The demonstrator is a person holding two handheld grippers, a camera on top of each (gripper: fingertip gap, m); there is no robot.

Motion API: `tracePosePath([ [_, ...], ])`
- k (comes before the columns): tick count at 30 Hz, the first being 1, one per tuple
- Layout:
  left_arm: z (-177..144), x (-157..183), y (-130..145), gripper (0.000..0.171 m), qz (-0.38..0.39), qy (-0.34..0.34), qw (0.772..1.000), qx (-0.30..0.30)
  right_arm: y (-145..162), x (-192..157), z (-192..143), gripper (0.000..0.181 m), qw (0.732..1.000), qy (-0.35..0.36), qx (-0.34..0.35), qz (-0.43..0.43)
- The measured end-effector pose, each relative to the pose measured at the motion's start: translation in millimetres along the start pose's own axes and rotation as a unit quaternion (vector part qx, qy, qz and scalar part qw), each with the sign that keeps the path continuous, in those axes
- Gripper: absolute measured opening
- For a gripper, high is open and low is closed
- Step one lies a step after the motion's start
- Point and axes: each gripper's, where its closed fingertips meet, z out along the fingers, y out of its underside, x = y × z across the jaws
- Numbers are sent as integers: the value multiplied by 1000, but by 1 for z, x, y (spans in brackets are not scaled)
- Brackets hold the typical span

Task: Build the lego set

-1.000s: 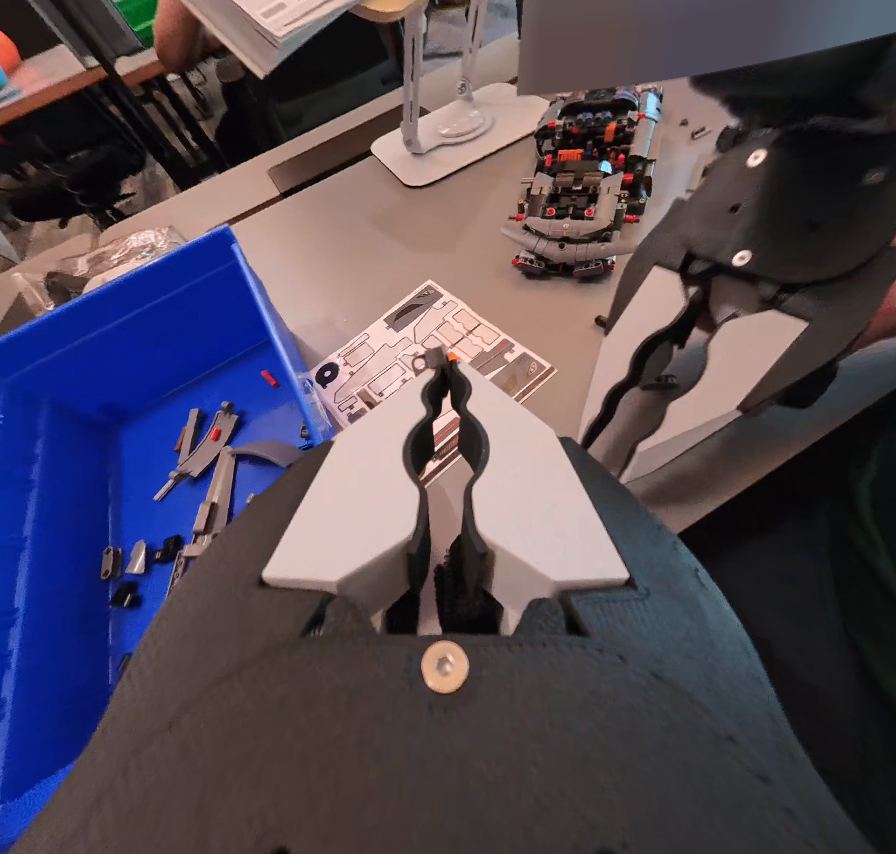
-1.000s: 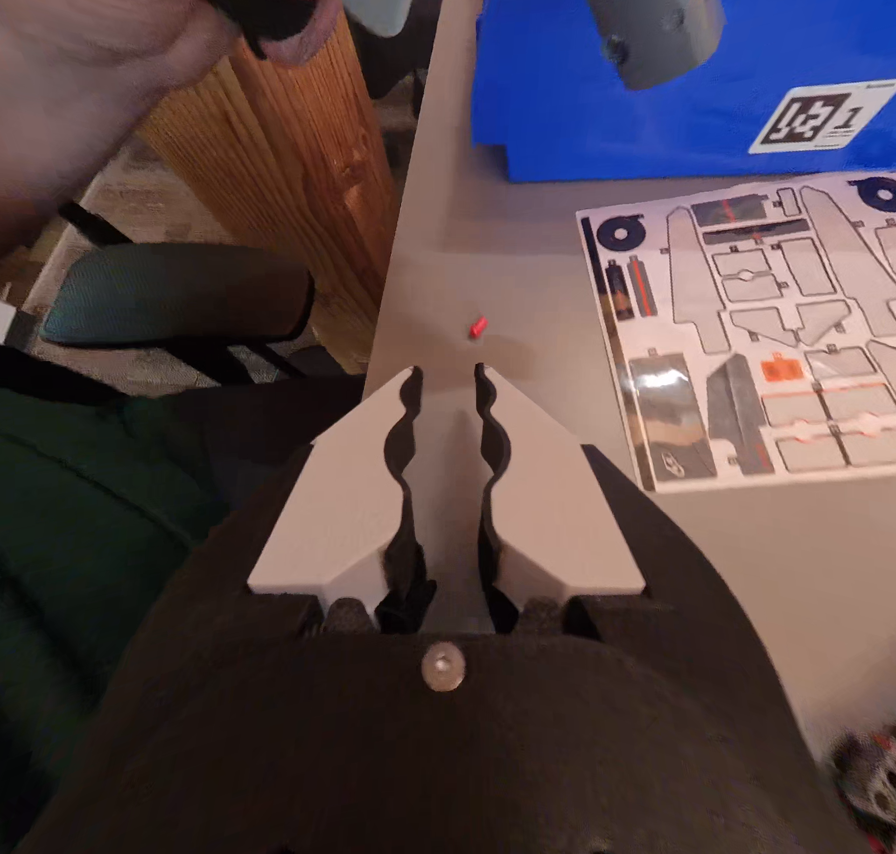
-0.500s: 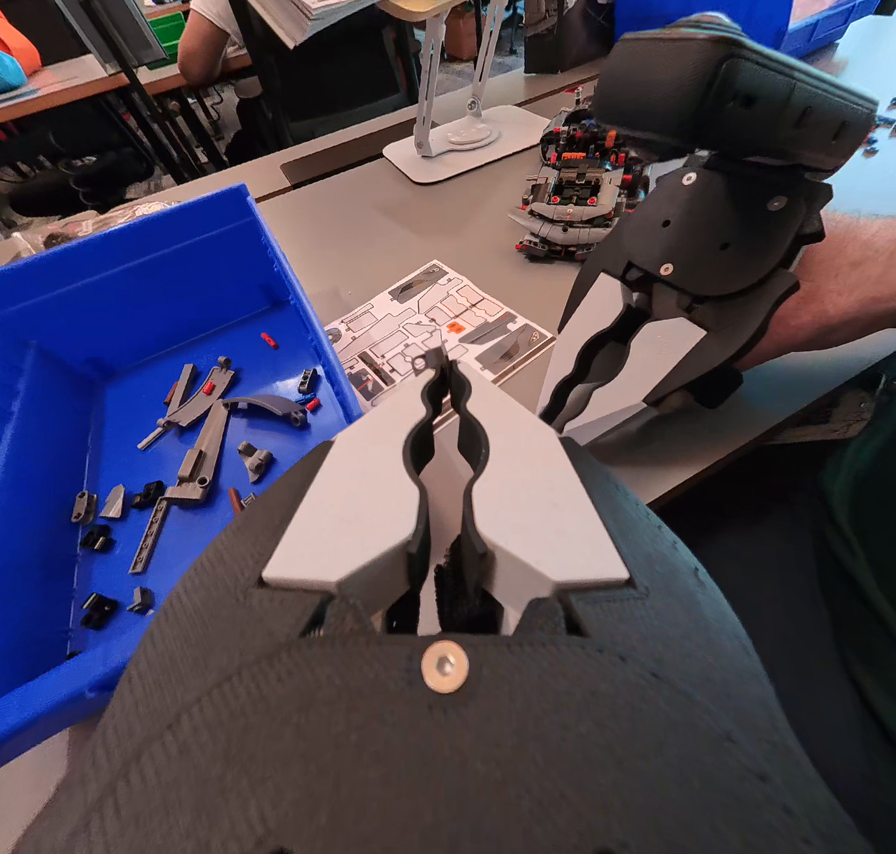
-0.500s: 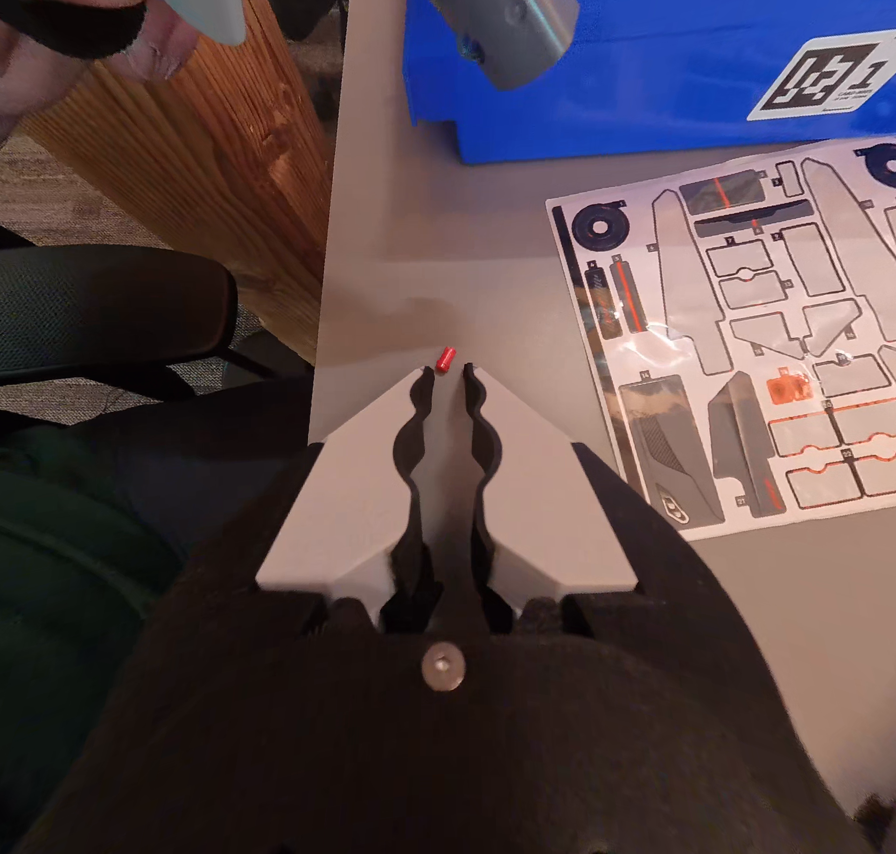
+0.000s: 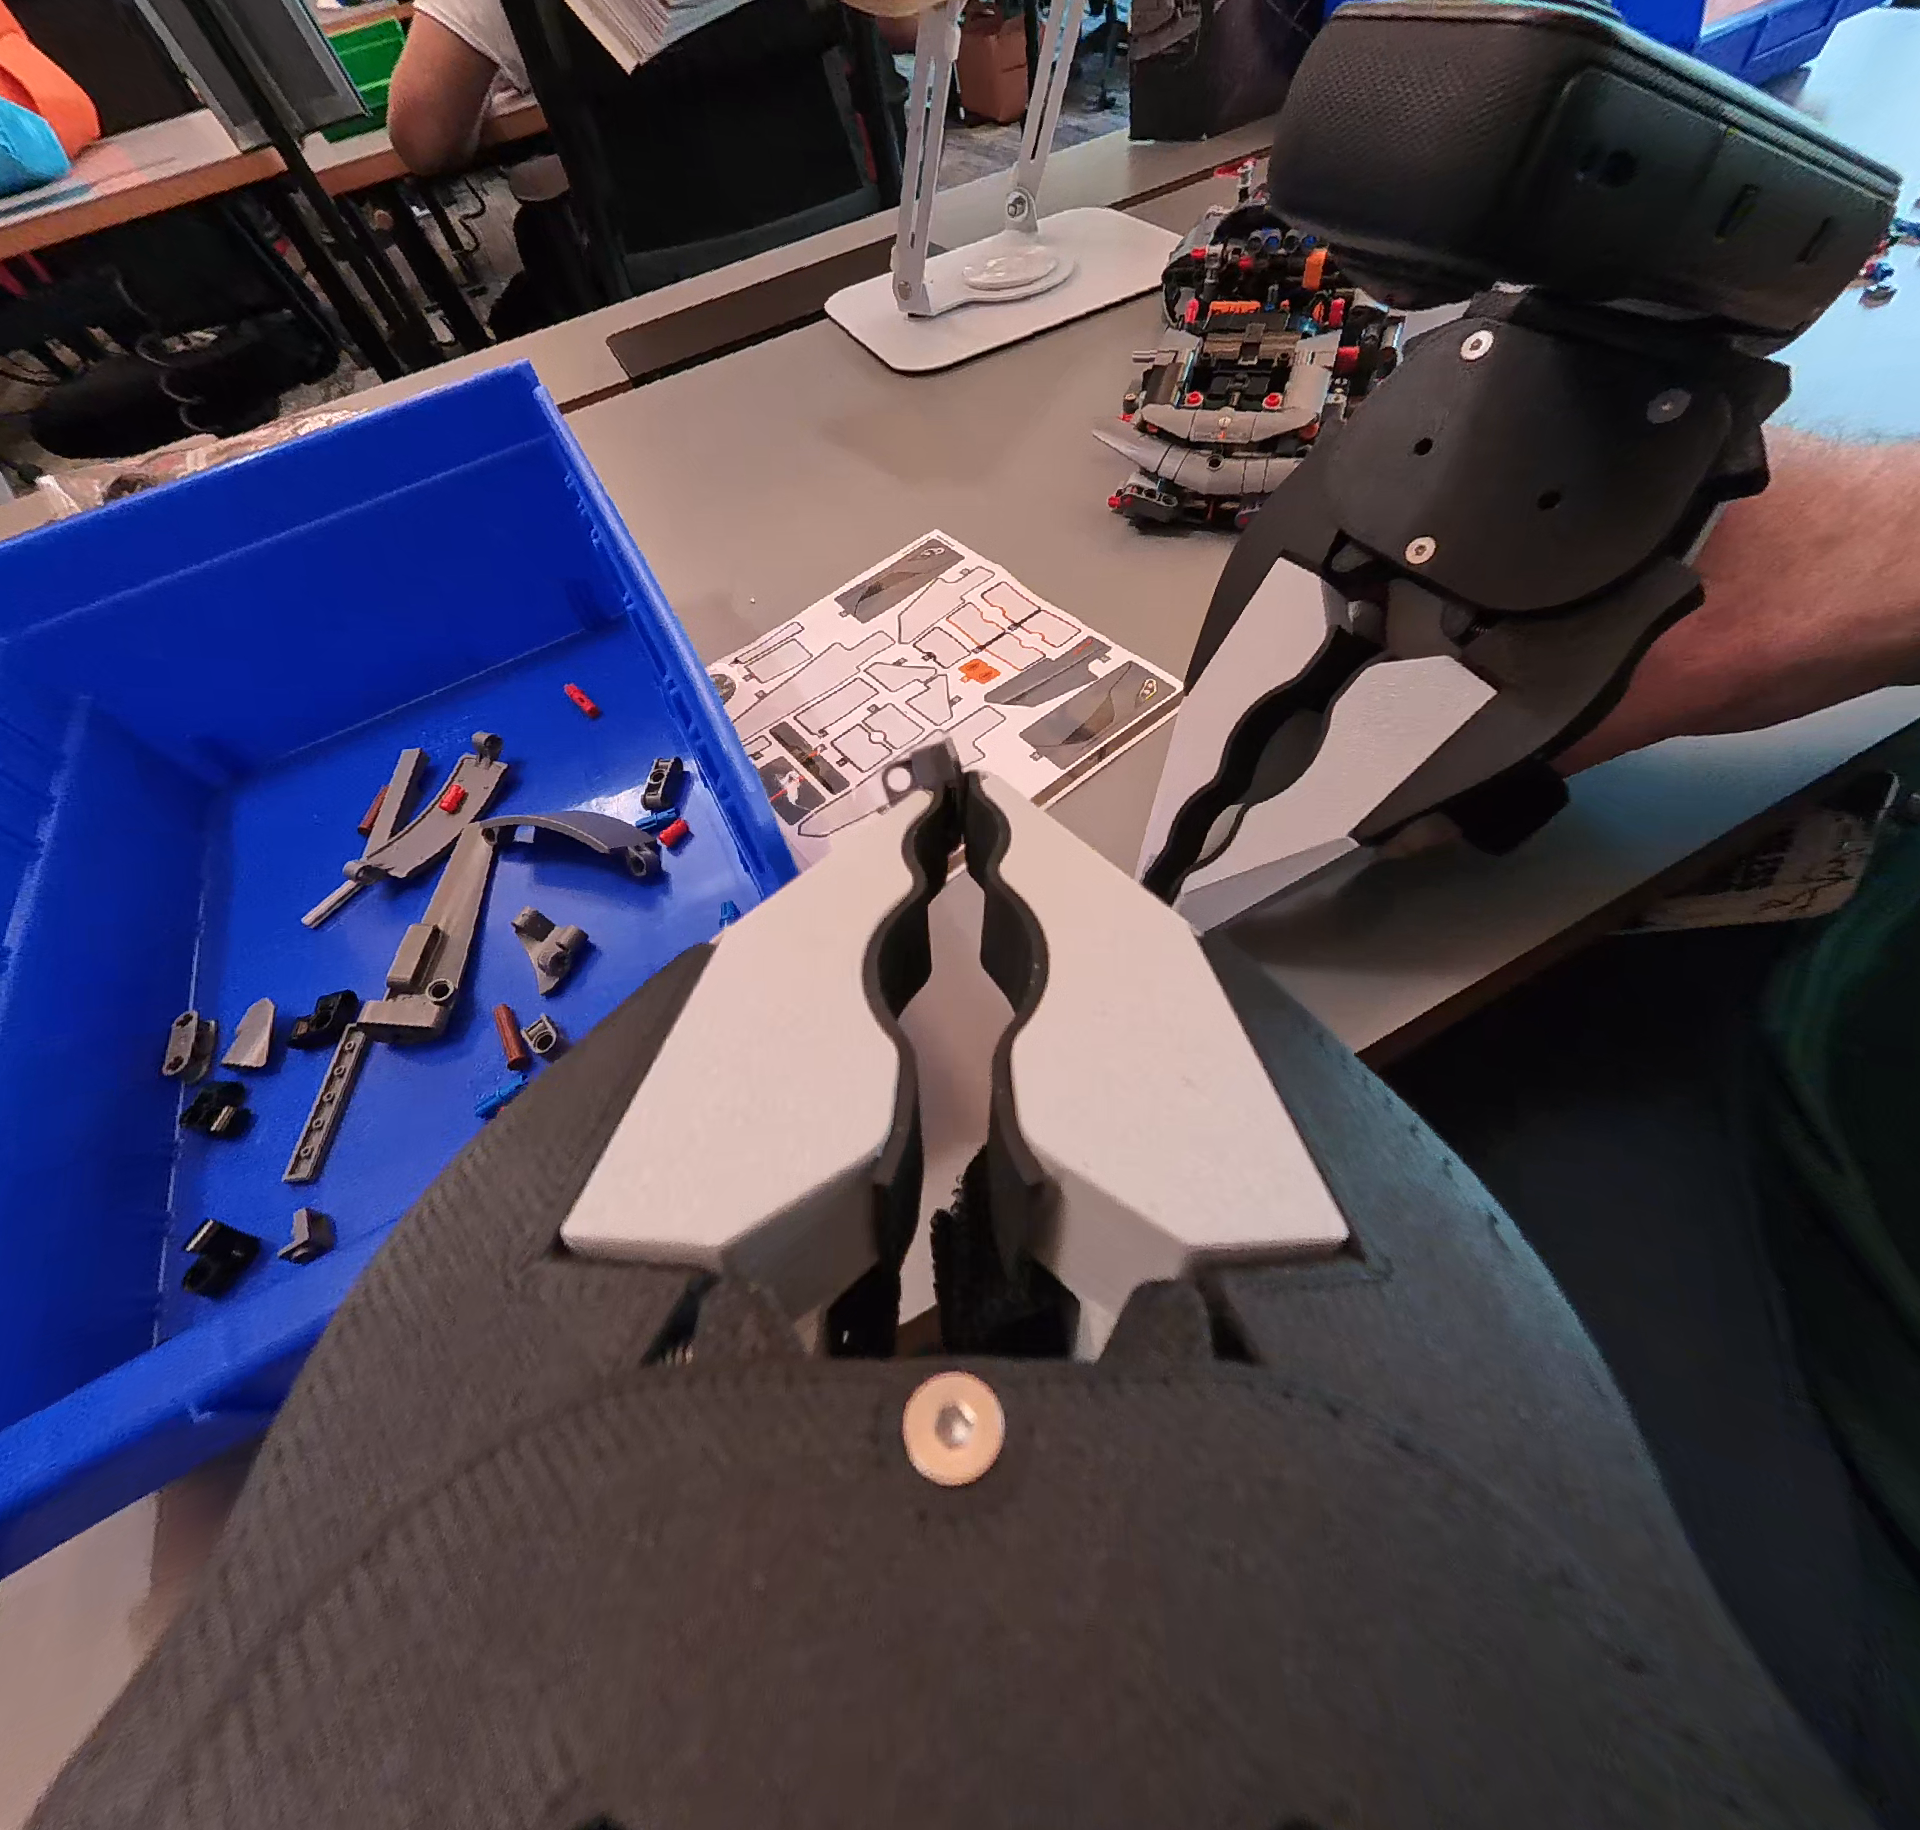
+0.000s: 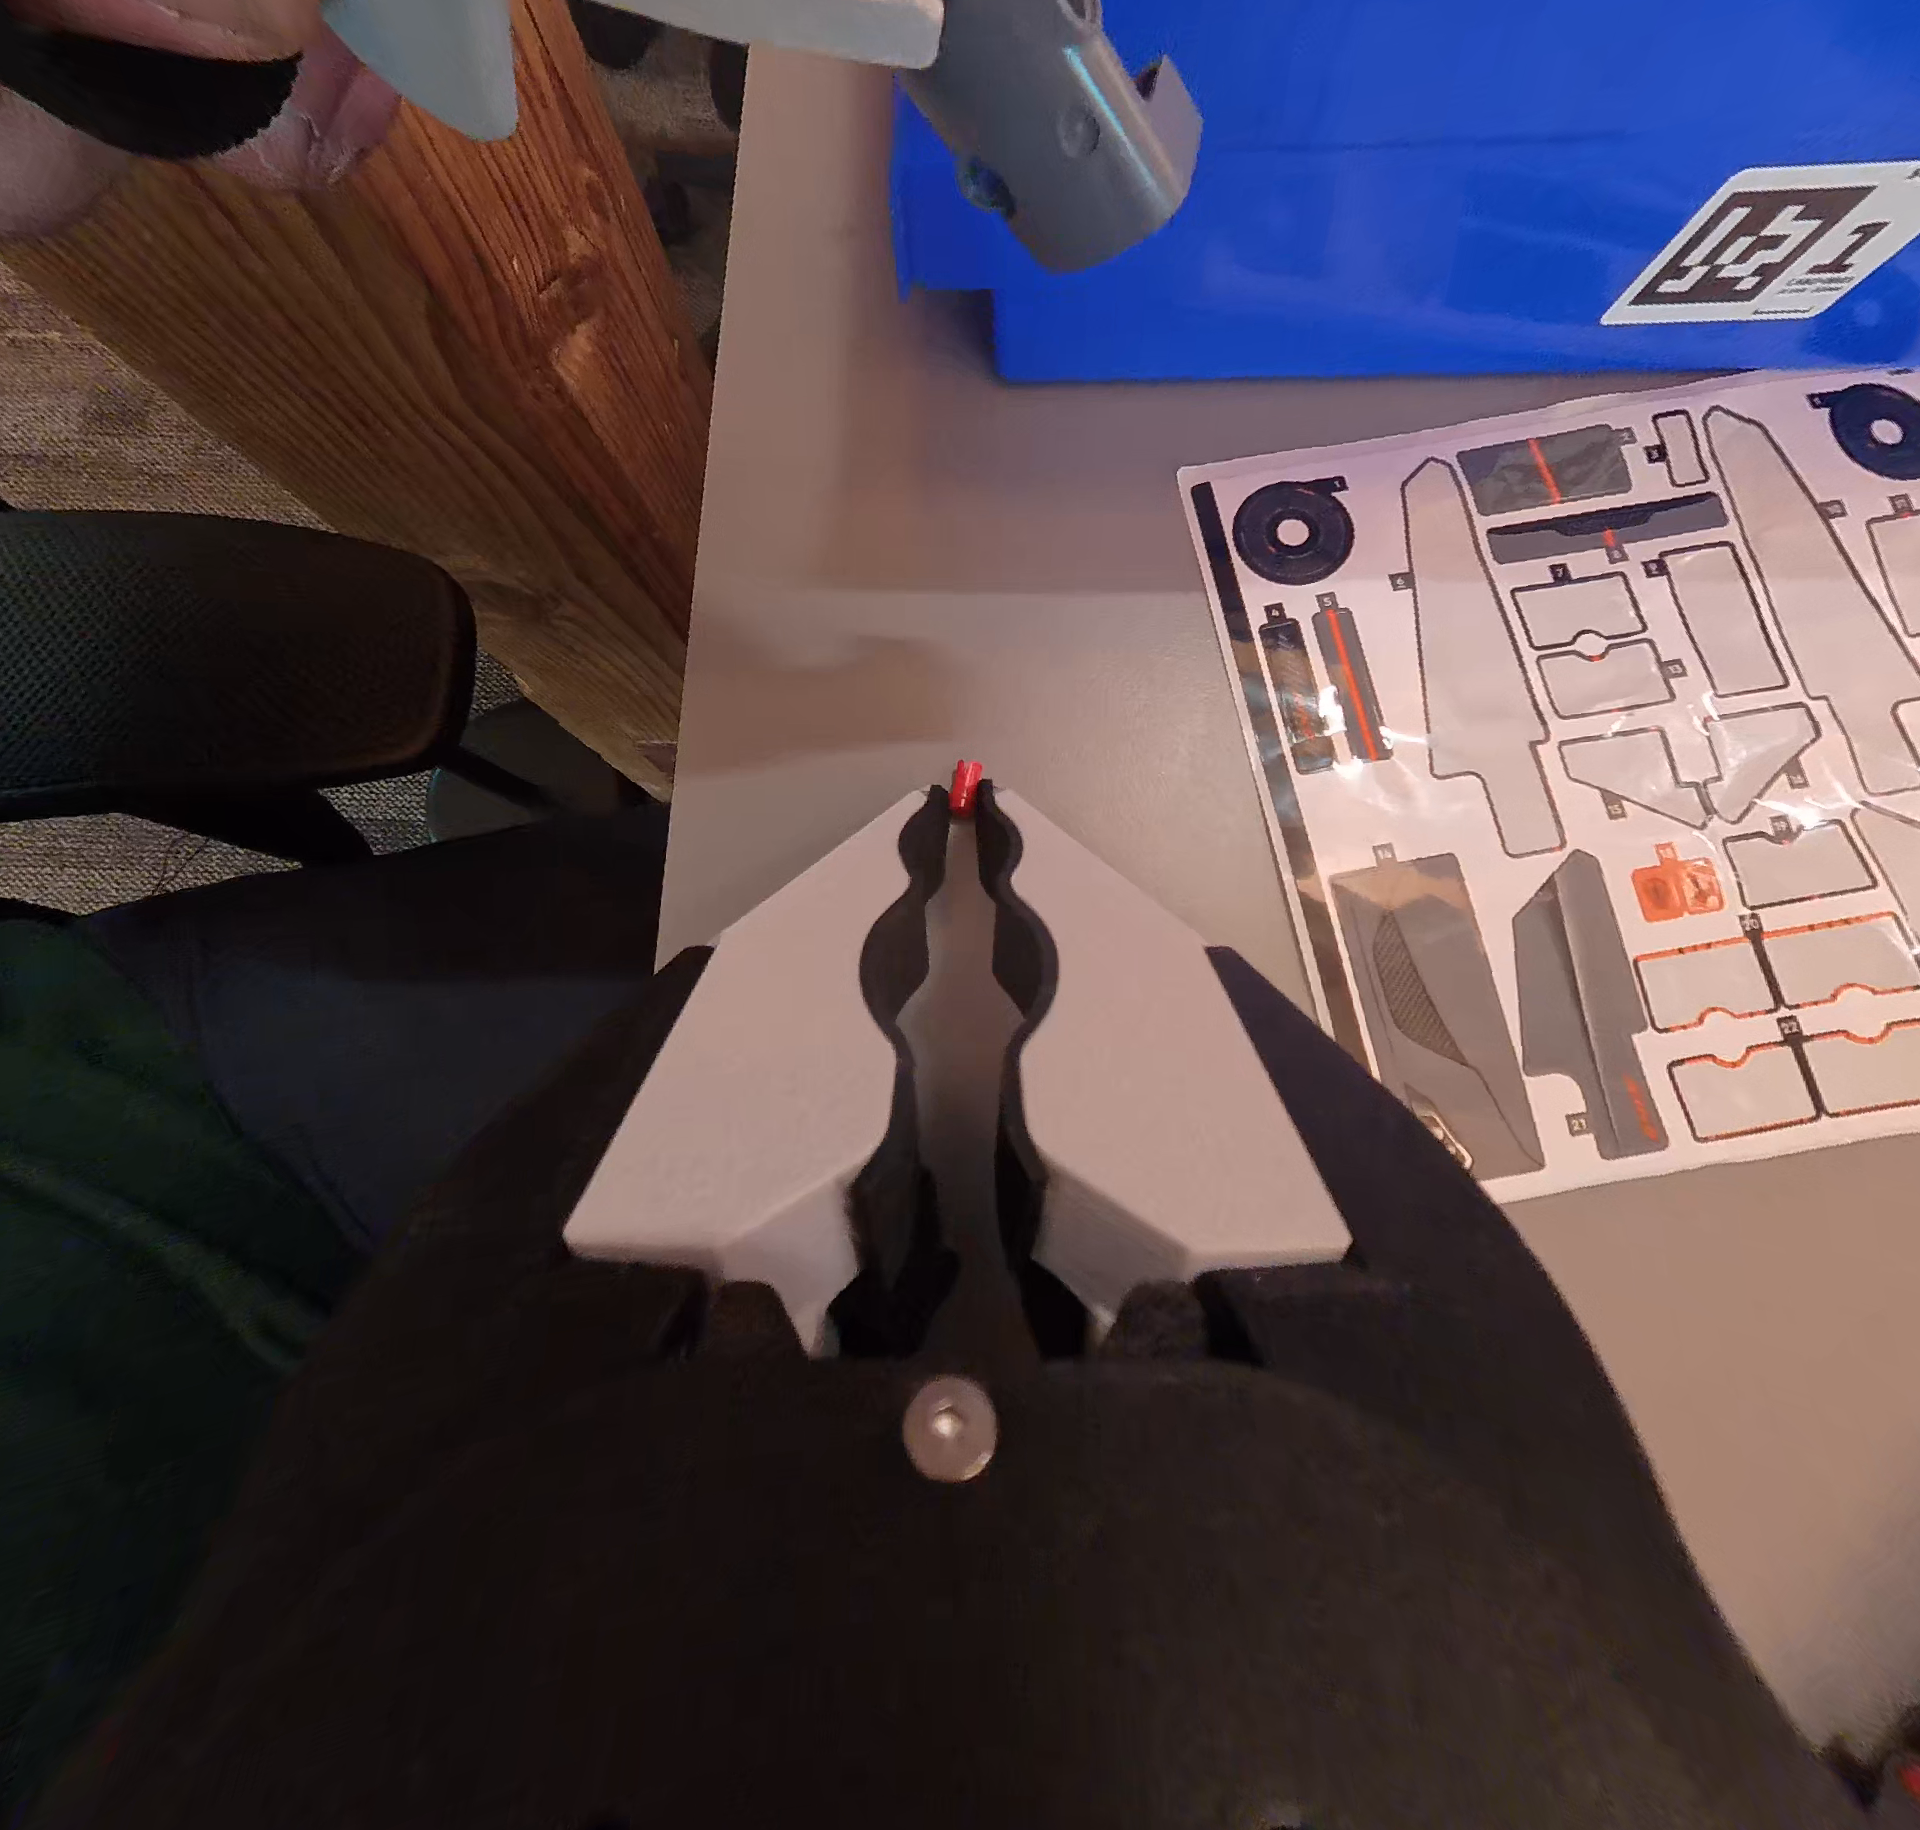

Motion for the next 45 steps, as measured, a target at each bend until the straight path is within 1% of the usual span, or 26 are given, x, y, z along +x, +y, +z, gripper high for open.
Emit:
tracePosePath([
  [6, 2, 9, 3, 0, 14, 19, 1000, -18, 3, 1, -10, 3, 1000, -7, 12, -8],
  [9, 8, 26, 9, 0, 45, 55, 996, -55, 9, 6, -28, 3, 999, -10, 31, -4],
  [11, 15, 37, 12, 0, 77, 72, 991, -80, 14, 10, -46, 2, 999, -20, 50, -1],
  [12, 20, 44, 13, 0, 88, 87, 988, -94, 19, 15, -55, 2, 998, -13, 54, 4],
  [15, 34, 65, 17, 0, 118, 131, 976, -130, 29, 18, -82, 2, 997, -23, 70, -2],
  [18, 48, 87, 18, 0, 148, 180, 958, -166, 37, 18, -99, 2, 997, -30, 68, -25],
  [20, 56, 98, 18, 0, 172, 202, 946, -188, 41, 19, -106, 2, 997, -35, 67, -32],
  [23, 69, 111, 13, 0, 200, 226, 931, -205, 43, 24, -113, 2, 995, -42, 79, -41],
  [27, 82, 128, 10, 0, 226, 261, 909, -233, 56, 27, -120, 3, 994, -54, 74, -51],
  [29, 89, 139, 1, 0, 220, 288, 903, -230, 64, 30, -127, 3, 995, -56, 74, -46],
  [31, 98, 152, -15, 0, 201, 315, 907, -196, 73, 38, -140, 2, 996, -41, 78, -26],
  [33, 112, 161, -29, 0, 170, 328, 915, -160, 85, 47, -157, 2, 996, -20, 85, -1],
  [35, 124, 175, -37, 0, 145, 345, 918, -134, 100, 53, -175, 2, 996, -4, 89, 18],
  [37, 136, 189, -34, 0, 151, 354, 913, -131, 113, 58, -190, 2, 995, 11, 90, 35],
  [39, 148, 201, -32, 0, 170, 356, 910, -127, 127, 61, -197, 2, 996, 25, 79, 42],
  [42, 161, 212, -33, 0, 180, 353, 912, -109, 141, 63, -201, 2, 996, 35, 71, 51],
  [43, 165, 213, -30, 0, 187, 346, 913, -109, 144, 64, -202, 2, 995, 38, 71, 55],
  [45, 166, 217, -24, 0, 183, 354, 910, -116, 148, 65, -202, 2, 995, 42, 71, 59],
])
